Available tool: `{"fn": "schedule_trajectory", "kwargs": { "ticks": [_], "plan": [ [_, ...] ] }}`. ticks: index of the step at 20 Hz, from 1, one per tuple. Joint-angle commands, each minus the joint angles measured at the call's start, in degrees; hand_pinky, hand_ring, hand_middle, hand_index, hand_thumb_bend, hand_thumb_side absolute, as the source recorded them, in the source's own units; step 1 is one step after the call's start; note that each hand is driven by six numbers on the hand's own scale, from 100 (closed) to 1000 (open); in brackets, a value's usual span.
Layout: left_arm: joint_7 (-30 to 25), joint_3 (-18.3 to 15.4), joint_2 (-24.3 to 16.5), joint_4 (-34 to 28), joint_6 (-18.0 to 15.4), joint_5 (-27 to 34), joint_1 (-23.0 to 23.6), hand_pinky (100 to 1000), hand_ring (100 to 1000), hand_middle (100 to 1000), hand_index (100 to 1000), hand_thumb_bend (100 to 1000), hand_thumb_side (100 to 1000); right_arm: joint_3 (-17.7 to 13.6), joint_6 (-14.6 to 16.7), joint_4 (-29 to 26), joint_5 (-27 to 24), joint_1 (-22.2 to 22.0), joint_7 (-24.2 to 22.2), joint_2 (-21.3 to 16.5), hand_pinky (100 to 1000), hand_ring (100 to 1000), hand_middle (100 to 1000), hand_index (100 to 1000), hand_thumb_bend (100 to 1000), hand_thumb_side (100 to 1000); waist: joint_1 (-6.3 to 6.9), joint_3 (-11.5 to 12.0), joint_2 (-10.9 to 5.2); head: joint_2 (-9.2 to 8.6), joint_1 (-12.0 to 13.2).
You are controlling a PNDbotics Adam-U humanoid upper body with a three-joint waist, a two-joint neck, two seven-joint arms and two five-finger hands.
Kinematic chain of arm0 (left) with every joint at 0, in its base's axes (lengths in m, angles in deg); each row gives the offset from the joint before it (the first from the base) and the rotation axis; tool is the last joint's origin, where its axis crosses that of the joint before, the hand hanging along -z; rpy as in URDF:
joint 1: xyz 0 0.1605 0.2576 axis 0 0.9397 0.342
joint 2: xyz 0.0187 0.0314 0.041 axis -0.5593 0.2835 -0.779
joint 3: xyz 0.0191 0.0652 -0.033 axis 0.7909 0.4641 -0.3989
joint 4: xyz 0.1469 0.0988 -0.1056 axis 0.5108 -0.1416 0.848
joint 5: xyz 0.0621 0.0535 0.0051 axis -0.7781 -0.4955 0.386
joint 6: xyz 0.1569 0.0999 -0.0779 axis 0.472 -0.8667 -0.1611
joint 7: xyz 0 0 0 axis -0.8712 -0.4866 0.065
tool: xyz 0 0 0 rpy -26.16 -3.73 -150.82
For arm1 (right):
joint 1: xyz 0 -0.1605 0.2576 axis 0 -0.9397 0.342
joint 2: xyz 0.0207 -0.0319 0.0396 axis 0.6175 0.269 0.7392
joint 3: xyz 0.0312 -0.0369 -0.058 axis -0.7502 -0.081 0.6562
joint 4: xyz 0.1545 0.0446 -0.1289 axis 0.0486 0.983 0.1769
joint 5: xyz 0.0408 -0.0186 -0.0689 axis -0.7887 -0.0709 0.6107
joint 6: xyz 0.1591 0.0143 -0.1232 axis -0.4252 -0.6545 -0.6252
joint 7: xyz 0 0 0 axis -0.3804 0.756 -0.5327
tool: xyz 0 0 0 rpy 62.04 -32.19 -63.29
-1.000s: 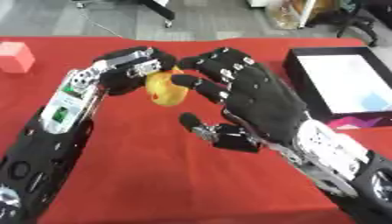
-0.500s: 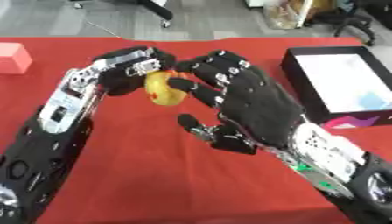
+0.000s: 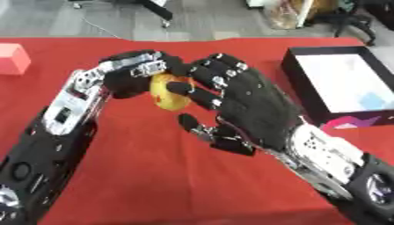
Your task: Pick up the objects with one hand, pass them to the other hand, and then place them into the box on the other side of the table.
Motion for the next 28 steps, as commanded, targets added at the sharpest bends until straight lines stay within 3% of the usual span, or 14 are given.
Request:
{"fn": "schedule_trajectory", "kwargs": {
  "ticks": [1, 6, 10, 15, 18, 22, 23, 24, 28],
  "plan": [
    [-0.12, 1.00, 0.01, -1.68, 0.50, 0.32, -1.37, 539, 387, 295, 405, 100, 739, -0.19, -0.14, -1.15, 0.73, 0.76, 0.19, -0.94, 634, 697, 746, 783, 230, 188, 0.20, 0.00, -0.86, -0.16, -0.28],
    [-0.12, 2.72, 0.39, -2.02, 1.18, 0.21, -1.42, 539, 389, 296, 406, 100, 749, -0.04, -0.82, -1.15, 1.61, 0.80, 1.50, -0.91, 582, 662, 722, 762, 172, 100, 0.22, 0.01, -0.88, -0.16, -0.44],
    [-0.12, 3.67, 0.55, -2.37, 1.57, 0.27, -1.51, 539, 389, 296, 406, 100, 753, 0.11, -1.59, -1.15, 2.27, 0.75, 2.92, -0.89, 543, 632, 685, 732, 100, 100, 0.23, 0.01, -0.90, -0.16, -0.58],
    [-0.12, 4.20, 0.67, -2.61, 1.88, 0.31, -1.69, 539, 391, 296, 407, 100, 753, 0.24, -2.99, -1.15, 2.21, 0.63, 5.54, -0.90, 484, 587, 594, 657, 100, 100, 0.21, 0.03, -0.94, -0.16, -0.68],
    [-0.12, 4.24, 0.73, -2.78, 1.91, 0.39, -1.81, 541, 394, 297, 408, 100, 749, 0.22, -4.04, -1.15, 2.08, 0.55, 7.09, -0.87, 389, 529, 502, 575, 100, 100, 0.18, 0.03, -0.97, -0.16, -0.73],
    [-0.12, 4.13, 0.48, -3.09, 1.85, 0.23, -1.97, 571, 423, 320, 435, 100, 737, 0.29, -5.02, -1.15, 0.77, 0.37, 10.13, -0.88, 276, 468, 390, 385, 100, 100, 0.16, 0.04, -1.03, -0.16, -0.77],
    [-0.12, 3.91, 0.32, -3.12, 1.72, 0.17, -1.99, 577, 429, 325, 441, 100, 740, 0.27, -5.27, -1.15, 0.37, 0.28, 10.60, -0.94, 271, 466, 379, 371, 100, 100, 0.16, 0.05, -1.04, -0.16, -0.79],
    [-0.12, 3.59, 0.11, -3.16, 1.49, 0.15, -1.99, 592, 464, 367, 485, 100, 757, 0.23, -5.50, -1.15, 0.00, 0.16, 10.92, -1.00, 265, 465, 338, 290, 100, 100, 0.17, 0.07, -1.05, -0.16, -0.81],
    [-0.12, 1.82, -0.91, -3.30, -0.66, -0.19, -1.82, 624, 527, 441, 571, 100, 823, -0.24, -6.12, -1.15, -1.62, -0.22, 12.31, -1.33, 269, 468, 292, 235, 100, 100, 0.23, 0.15, -1.09, -0.16, -0.92]
  ]
}}
